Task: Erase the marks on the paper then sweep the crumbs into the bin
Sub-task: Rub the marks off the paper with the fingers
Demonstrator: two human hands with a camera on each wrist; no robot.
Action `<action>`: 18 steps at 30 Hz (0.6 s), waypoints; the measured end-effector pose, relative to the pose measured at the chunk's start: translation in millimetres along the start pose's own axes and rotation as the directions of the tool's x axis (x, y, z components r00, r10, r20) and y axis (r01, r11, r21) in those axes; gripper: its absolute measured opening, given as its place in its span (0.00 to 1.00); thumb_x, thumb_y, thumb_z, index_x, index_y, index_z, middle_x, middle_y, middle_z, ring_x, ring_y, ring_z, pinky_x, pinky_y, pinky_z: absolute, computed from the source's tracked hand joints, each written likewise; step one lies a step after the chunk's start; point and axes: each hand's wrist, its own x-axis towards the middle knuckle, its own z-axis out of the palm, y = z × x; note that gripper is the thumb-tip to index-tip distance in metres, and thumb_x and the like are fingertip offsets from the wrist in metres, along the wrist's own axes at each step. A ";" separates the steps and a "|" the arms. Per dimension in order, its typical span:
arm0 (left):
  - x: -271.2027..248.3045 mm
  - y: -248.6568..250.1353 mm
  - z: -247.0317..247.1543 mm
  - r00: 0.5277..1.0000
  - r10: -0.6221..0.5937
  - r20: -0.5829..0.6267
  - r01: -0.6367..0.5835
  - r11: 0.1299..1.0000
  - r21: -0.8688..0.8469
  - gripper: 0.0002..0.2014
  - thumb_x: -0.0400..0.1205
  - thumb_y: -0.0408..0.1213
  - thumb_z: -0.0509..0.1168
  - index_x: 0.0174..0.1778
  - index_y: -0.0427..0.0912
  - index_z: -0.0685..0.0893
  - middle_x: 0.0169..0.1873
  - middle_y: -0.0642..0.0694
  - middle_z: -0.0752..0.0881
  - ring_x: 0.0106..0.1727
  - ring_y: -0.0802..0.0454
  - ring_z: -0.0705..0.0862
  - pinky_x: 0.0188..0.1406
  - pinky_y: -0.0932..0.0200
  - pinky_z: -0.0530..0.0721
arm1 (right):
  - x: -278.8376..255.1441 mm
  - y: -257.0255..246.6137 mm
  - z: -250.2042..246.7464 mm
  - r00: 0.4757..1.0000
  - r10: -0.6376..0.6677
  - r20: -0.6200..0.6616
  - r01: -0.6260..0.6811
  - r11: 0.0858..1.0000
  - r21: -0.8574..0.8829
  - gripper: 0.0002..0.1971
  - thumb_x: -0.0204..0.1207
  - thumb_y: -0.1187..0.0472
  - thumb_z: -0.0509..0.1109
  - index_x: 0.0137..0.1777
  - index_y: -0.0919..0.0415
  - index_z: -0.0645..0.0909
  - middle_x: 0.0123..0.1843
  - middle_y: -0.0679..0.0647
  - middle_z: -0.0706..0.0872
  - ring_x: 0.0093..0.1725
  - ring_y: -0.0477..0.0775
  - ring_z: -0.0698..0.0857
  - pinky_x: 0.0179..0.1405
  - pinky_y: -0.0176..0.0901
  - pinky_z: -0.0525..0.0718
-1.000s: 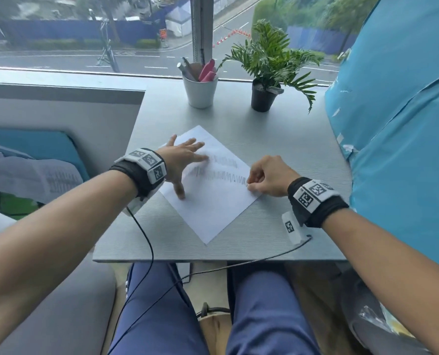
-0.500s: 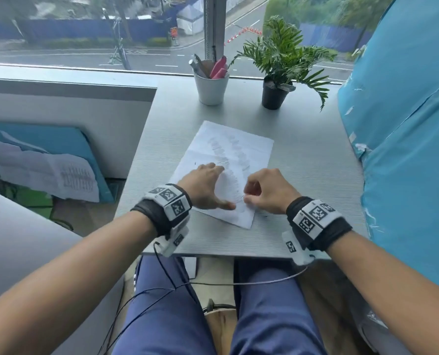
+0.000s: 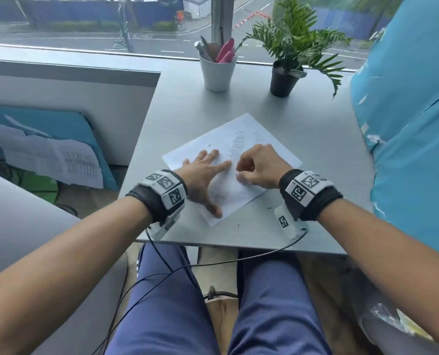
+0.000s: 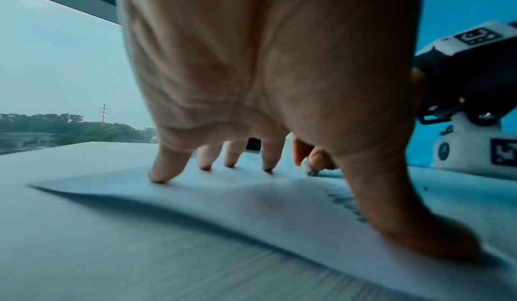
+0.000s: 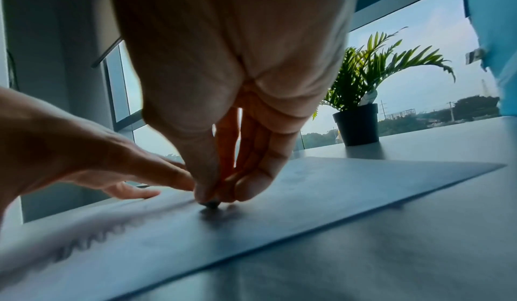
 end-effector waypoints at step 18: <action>4.2 -7.0 3.4 0.993 -0.010 0.120 -0.001 0.996 0.091 0.84 0.44 0.74 0.80 0.82 0.61 0.25 0.81 0.51 0.21 0.81 0.44 0.21 0.74 0.17 0.36 | 3.4 -11.3 -2.8 0.999 -0.022 0.043 0.021 0.999 0.032 0.05 0.67 0.60 0.77 0.41 0.57 0.92 0.34 0.48 0.91 0.35 0.44 0.89 0.41 0.37 0.89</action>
